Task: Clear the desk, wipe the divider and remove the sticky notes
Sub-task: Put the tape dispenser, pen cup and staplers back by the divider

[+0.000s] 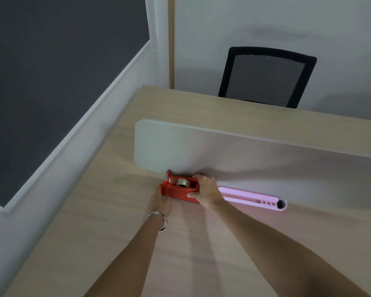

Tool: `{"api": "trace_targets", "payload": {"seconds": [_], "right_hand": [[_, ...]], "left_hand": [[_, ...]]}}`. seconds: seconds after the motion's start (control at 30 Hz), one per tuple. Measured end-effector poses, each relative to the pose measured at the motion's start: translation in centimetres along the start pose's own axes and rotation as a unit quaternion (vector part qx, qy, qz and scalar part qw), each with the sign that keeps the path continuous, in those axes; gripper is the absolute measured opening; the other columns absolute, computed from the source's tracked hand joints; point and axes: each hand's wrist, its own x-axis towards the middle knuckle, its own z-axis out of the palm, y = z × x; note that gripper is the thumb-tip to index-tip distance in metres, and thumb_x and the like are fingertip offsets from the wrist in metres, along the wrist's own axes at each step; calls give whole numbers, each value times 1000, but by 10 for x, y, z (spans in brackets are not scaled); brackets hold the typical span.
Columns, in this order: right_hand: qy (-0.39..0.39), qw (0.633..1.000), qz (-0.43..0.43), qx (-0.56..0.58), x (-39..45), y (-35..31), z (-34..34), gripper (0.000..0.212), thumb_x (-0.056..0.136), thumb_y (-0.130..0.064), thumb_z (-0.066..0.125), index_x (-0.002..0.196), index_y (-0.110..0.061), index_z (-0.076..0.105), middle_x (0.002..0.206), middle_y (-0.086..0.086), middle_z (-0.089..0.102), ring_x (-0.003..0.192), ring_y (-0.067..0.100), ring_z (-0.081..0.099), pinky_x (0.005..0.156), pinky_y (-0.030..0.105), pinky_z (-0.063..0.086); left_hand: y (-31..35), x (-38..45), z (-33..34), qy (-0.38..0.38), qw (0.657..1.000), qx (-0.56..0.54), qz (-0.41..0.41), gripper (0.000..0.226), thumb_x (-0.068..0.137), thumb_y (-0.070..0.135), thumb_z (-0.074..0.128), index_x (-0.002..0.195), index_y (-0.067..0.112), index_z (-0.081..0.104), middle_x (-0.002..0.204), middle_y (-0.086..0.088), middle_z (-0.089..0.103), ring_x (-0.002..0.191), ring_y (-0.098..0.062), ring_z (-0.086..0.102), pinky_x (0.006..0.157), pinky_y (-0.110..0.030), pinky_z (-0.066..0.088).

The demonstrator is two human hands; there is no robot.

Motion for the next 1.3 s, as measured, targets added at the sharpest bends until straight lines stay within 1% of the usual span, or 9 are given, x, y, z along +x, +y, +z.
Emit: {"api": "trace_targets", "payload": {"seconds": [0.2, 0.33, 0.47, 0.77, 0.93, 1.0, 1.07, 1.2, 1.3], "right_hand": [[30, 999, 12, 42, -15, 1, -17, 67, 64, -14, 83, 124, -9, 53, 119, 14, 62, 105, 33, 61, 90, 36, 49], [57, 996, 10, 60, -38, 25, -63, 44, 73, -6, 73, 114, -4, 61, 114, 15, 66, 98, 33, 64, 92, 42, 51], [58, 997, 50, 31, -90, 74, -125, 24, 79, -4, 65, 103, -4, 68, 100, 15, 72, 79, 22, 62, 71, 23, 49], [103, 984, 144, 22, -290, 235, -232, 16, 78, -6, 66, 93, -5, 70, 94, 20, 73, 76, 22, 62, 71, 22, 45], [157, 958, 240, -7, -384, 323, -252, 34, 84, 0, 49, 113, -8, 64, 119, 13, 66, 113, 28, 59, 94, 26, 44], [167, 940, 298, 8, -412, 350, -252, 47, 81, 6, 44, 124, -8, 56, 131, 15, 56, 123, 29, 51, 100, 30, 41], [160, 927, 338, 29, -435, 371, -251, 47, 84, 3, 45, 129, -6, 51, 133, 16, 53, 124, 30, 49, 101, 30, 40], [81, 904, 398, 135, -457, 394, -233, 39, 78, -5, 48, 114, -4, 62, 94, 16, 64, 66, 27, 61, 60, 31, 52], [48, 913, 398, 79, -449, 399, -218, 18, 80, -8, 54, 91, 1, 65, 78, 13, 71, 55, 24, 67, 65, 34, 59]], "left_hand": [[18, -22, -2, -5, 1000, 2, -7, 57, 69, 32, 47, 127, 29, 48, 127, -11, 61, 115, -32, 57, 100, -45, 45], [26, -50, 3, 17, 997, 37, -60, 72, 76, 17, 51, 145, 13, 29, 143, -22, 44, 129, -38, 44, 108, -43, 37], [38, -99, 38, 20, 997, 33, -69, 66, 85, 5, 50, 146, 8, 25, 147, -23, 37, 131, -38, 41, 108, -40, 35], [60, -271, 220, -186, 979, 74, -27, 52, 89, 10, 47, 141, 9, 37, 146, -10, 40, 129, -31, 45, 105, -41, 42], [51, -371, 315, -330, 937, 80, -80, 29, 91, 10, 45, 116, 18, 55, 107, -5, 47, 98, -23, 44, 68, -29, 38], [44, -399, 344, -371, 920, 93, -86, 20, 91, 10, 43, 100, 22, 57, 96, -2, 48, 92, -23, 46, 64, -27, 37], [39, -424, 365, -399, 908, 87, -95, 28, 92, 16, 42, 114, 25, 56, 104, 0, 50, 96, -20, 50, 69, -30, 41], [35, -457, 386, -433, 889, 58, -136, 17, 88, 33, 46, 93, 26, 61, 108, 5, 54, 97, -18, 52, 76, -31, 40], [33, -461, 391, -456, 875, 29, -159, 21, 82, 41, 49, 86, 26, 62, 102, 6, 56, 90, -18, 51, 73, -31, 38]]}}
